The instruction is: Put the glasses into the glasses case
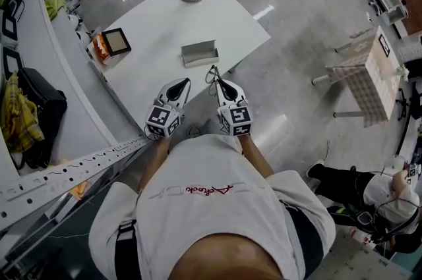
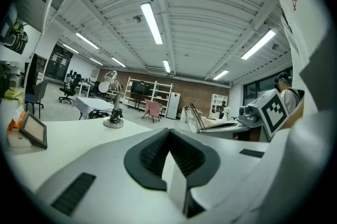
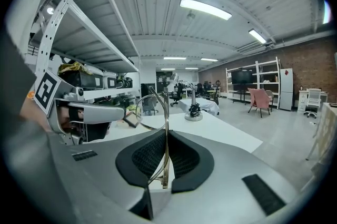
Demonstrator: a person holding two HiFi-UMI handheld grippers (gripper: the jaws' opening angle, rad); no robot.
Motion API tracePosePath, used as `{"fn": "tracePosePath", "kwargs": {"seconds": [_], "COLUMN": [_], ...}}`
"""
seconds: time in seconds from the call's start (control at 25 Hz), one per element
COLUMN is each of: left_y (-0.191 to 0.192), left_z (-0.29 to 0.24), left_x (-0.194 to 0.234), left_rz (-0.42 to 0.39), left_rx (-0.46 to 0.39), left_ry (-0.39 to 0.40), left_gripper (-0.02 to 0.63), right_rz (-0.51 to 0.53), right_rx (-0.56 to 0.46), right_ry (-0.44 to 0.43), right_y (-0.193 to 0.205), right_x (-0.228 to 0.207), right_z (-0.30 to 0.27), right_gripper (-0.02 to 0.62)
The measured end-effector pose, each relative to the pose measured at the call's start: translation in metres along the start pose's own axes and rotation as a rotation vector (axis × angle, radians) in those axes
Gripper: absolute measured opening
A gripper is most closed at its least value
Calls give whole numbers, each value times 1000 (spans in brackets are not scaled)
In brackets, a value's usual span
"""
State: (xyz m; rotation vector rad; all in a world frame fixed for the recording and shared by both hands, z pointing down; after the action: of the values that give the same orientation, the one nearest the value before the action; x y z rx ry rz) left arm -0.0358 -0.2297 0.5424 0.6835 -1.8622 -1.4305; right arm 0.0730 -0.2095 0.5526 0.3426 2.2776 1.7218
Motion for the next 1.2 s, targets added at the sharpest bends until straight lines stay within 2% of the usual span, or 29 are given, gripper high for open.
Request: {"fn": "tracePosePath", "kwargs": {"seconds": [0.28, 0.72, 1.2], "left_y": [8, -1, 21], "left_z": [-8, -54, -77], "left_x": [6, 43, 67], "left_rz": [22, 25, 94], "left_rx": [15, 24, 87], "left_ry": [-3, -43, -86], "left_gripper": [23, 23, 23], "right_rz": [-11, -15, -53], "right_rx": [25, 36, 144], "right_ry": [-6, -44, -95], "right_y": [7, 3, 32], "right_x": [-7, -40, -52], "right_z": [-10, -62, -90], "right_gripper": [35, 35, 35]}}
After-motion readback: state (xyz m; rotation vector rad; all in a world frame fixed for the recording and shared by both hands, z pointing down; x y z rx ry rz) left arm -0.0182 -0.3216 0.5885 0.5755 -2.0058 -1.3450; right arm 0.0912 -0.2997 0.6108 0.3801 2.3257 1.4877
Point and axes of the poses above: the fingertips, and each gripper's own axes: z backward along the fingers, x to its left, y out of its underside, the point moved 1 cm from there along z, backward along the fingers, and after that the axes turned 3 degrees about -y, right-handed, at the moved point
